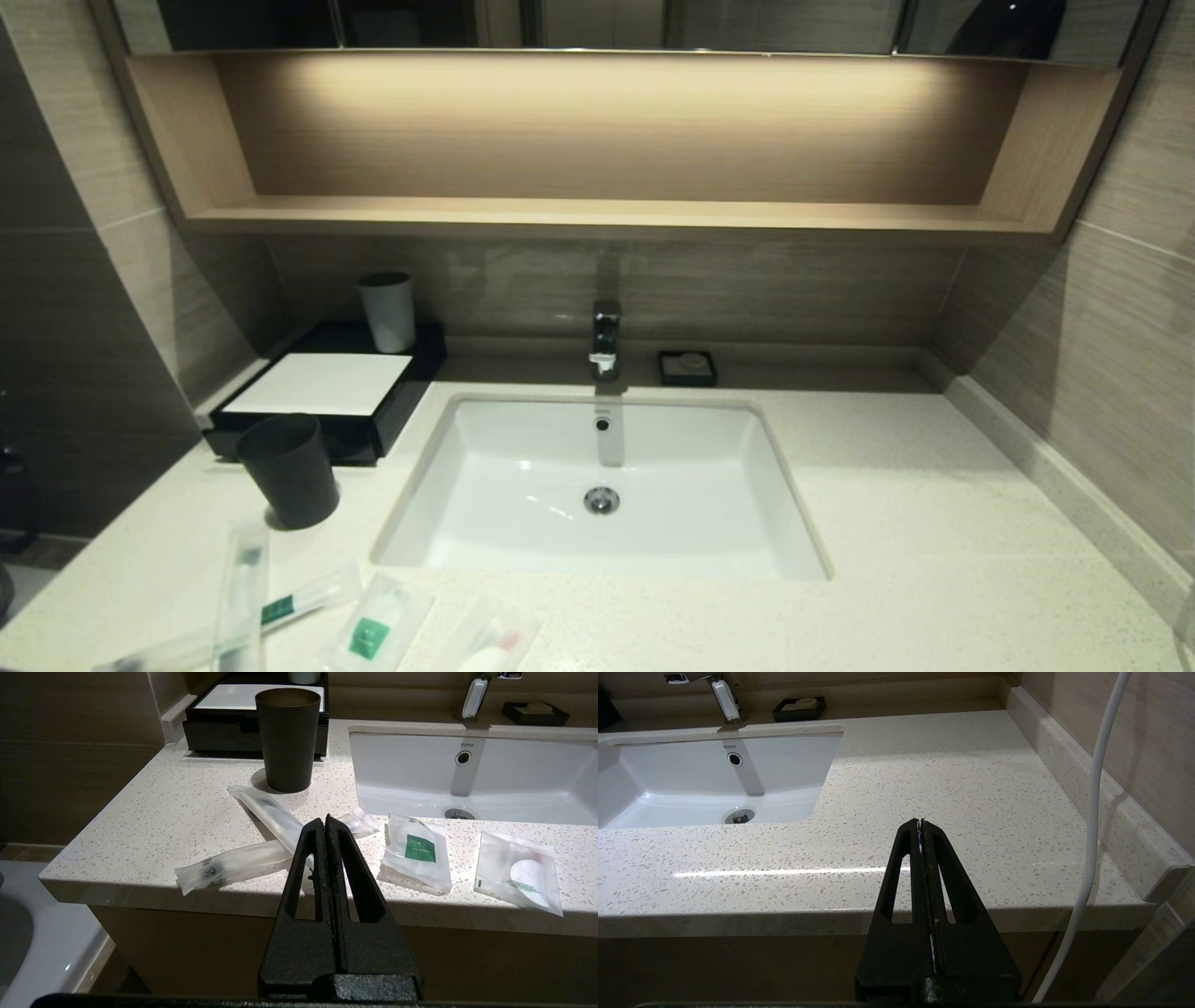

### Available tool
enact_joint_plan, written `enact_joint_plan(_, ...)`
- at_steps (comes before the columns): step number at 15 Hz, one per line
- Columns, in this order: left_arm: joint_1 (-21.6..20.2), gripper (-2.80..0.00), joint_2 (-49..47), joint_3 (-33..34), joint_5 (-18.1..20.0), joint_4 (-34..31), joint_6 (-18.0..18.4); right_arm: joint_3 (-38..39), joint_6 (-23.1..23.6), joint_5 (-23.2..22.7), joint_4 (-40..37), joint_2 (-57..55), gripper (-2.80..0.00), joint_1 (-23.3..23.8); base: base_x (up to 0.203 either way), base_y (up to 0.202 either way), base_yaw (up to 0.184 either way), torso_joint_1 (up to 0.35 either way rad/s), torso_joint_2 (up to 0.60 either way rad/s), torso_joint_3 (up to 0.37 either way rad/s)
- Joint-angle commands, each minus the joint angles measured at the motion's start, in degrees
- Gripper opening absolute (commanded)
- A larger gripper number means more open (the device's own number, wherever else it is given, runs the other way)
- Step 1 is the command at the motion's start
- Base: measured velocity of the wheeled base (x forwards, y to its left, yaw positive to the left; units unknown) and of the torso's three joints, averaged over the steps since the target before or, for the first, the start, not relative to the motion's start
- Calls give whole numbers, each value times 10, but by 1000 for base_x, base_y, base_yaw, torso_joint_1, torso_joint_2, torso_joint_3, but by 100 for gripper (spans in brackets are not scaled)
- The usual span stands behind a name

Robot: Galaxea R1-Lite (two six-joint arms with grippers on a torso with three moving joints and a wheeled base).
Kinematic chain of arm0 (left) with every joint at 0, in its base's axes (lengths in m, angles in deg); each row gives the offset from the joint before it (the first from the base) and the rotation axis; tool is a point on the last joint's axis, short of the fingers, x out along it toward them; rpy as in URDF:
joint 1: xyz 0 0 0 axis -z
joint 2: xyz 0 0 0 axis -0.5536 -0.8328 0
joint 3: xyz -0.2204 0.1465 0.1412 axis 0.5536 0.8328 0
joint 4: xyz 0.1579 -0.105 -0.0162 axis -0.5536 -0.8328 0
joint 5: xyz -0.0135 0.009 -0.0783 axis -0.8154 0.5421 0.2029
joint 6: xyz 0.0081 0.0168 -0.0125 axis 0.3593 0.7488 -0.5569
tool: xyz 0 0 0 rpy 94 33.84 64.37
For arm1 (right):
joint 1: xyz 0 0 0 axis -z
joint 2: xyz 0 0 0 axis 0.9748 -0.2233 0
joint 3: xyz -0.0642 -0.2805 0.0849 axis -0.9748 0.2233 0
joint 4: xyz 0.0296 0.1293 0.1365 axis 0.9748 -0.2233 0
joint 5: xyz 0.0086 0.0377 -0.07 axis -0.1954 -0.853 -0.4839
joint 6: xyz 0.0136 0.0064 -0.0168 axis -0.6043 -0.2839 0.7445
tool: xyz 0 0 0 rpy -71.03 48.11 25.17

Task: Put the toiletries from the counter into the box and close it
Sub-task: Pick up the cup

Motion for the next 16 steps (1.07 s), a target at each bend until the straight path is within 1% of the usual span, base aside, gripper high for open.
enact_joint_plan(1,0,-280,1,0,0,0,0,0,0,0,0,0,-280,0,0,0,0,0,0,0)
enact_joint_plan(10,0,-280,1,0,-1,-1,4,0,0,0,0,-1,-280,-1,0,0,0,0,0,0)
enact_joint_plan(15,0,-280,1,0,0,1,-1,0,0,0,0,-1,-280,-1,0,0,0,0,0,0)
enact_joint_plan(16,0,-280,1,0,0,2,-8,0,0,0,0,0,-280,0,0,0,0,0,0,0)
